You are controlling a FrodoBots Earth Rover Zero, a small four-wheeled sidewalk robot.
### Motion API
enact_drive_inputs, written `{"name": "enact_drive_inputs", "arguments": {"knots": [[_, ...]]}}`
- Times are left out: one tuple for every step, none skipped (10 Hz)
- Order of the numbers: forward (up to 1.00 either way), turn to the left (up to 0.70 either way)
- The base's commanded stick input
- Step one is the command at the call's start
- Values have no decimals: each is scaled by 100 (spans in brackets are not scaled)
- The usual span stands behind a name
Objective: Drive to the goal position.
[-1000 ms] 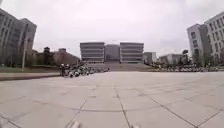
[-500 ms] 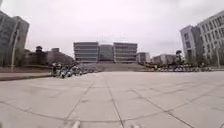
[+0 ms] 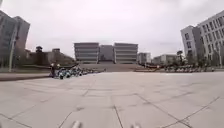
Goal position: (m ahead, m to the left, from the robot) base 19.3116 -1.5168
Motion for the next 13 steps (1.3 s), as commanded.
{"name": "enact_drive_inputs", "arguments": {"knots": [[70, 0], [70, 0], [70, 0], [70, 0], [70, 0], [70, 0], [70, 0], [70, 0], [70, 0], [70, 0], [70, 0], [70, 0], [70, 0]]}}
